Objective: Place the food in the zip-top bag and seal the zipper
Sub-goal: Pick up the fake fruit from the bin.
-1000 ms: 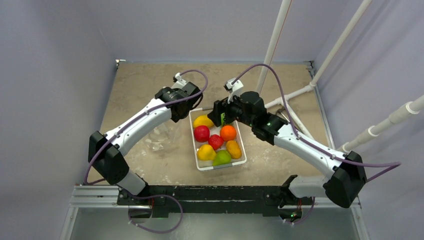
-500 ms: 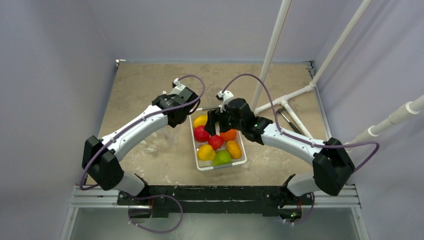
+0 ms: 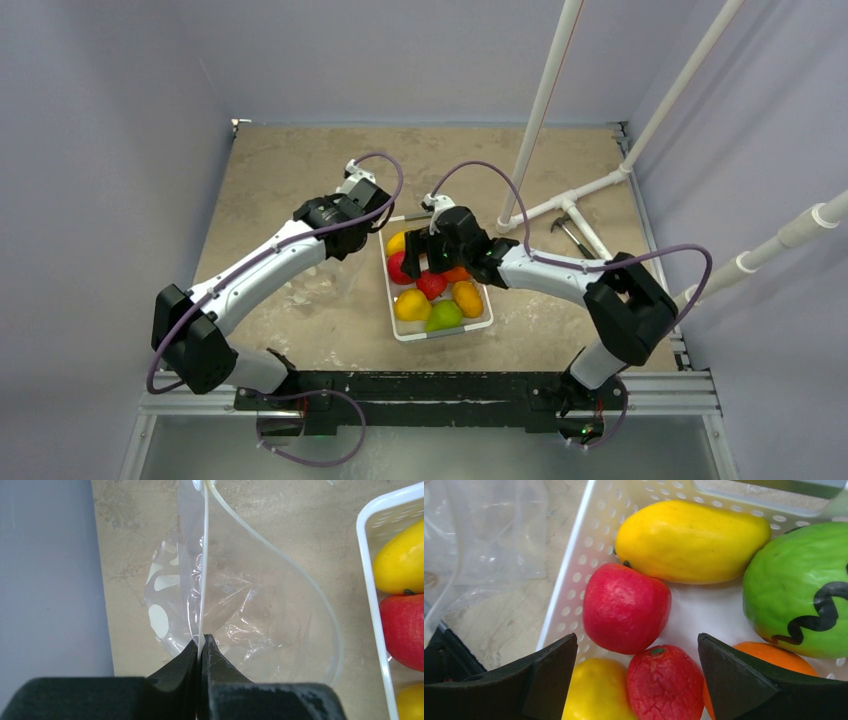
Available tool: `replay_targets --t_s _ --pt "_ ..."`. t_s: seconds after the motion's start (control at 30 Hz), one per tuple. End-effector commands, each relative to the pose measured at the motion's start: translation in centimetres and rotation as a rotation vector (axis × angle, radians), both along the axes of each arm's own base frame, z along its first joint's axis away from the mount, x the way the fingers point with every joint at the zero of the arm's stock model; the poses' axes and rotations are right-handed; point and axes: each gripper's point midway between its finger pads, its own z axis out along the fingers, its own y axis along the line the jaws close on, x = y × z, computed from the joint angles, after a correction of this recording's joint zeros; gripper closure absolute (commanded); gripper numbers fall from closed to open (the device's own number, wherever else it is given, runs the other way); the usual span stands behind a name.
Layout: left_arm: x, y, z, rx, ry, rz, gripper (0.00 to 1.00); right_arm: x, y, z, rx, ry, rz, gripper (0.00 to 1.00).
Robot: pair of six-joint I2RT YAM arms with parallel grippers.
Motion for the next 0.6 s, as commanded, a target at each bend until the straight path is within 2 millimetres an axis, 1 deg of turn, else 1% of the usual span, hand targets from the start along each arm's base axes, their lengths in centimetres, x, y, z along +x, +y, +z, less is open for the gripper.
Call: replay_targets --t_s 0.0,0.17,0.37,0.57 --pt "0.1 -0.9 0.7 -0.062 -0.036 -0.036 1.0 1.8 1.0 1.4 0.036 -0.044 -0.061 0.07" --pt "0.0 -0.9 0.8 -0.072 -0.039 -0.042 1.0 2.4 1.7 1.0 0.041 -0.041 -0.065 0.07" --pt "-0.2 -0.8 0.4 -0.072 -0.034 -0.042 1.0 3.1 2.5 0.4 0.024 -0.036 -0.047 0.07" --pt "-0.3 -0.7 0.6 -0.073 -0.04 -0.042 1.0 3.2 3.0 -0.2 0.015 -0.029 -0.028 0.08"
